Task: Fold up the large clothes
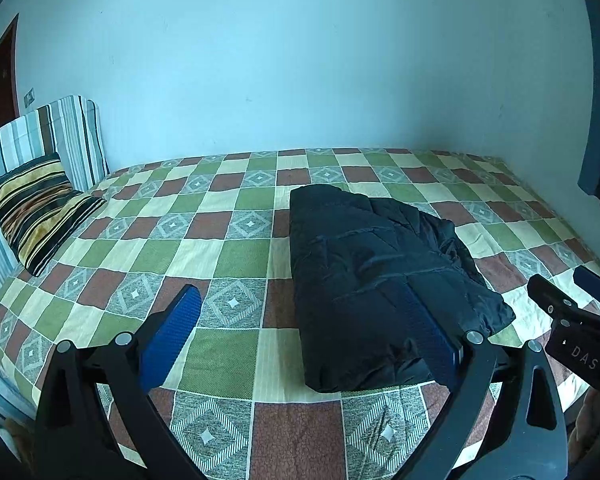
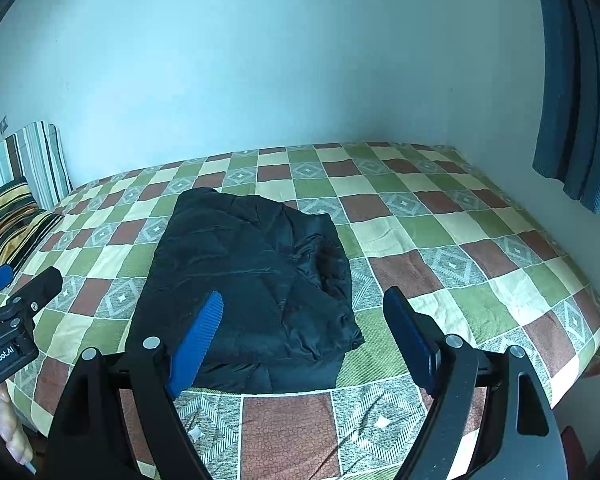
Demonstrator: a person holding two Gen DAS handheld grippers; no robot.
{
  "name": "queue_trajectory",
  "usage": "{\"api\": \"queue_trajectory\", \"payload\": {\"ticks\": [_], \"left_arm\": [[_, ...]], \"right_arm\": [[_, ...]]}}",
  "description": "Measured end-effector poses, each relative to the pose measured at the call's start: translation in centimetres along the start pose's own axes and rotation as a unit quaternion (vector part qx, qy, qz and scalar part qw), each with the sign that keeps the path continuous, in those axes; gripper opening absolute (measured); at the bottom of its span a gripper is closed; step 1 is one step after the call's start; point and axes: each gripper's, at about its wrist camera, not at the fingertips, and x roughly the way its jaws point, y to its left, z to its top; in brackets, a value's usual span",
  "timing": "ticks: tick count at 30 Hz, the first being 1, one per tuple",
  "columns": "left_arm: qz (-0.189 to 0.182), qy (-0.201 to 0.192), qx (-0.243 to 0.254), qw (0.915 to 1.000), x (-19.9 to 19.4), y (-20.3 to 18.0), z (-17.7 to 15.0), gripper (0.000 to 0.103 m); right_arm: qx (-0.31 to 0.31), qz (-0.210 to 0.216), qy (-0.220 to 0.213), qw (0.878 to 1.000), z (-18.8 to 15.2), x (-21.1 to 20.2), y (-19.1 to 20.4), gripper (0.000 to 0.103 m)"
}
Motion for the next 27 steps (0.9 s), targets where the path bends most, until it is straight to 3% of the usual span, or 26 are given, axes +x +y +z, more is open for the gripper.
{"api": "queue_trajectory", "payload": {"ticks": [27], "left_arm": [[-0.002, 0.0, -0.005, 1.0, -0.51, 0.02, 0.21, 0.099]], "right_arm": [[-0.006, 0.001, -0.006, 1.0, 0.08, -0.49, 0.81, 0.081]]}}
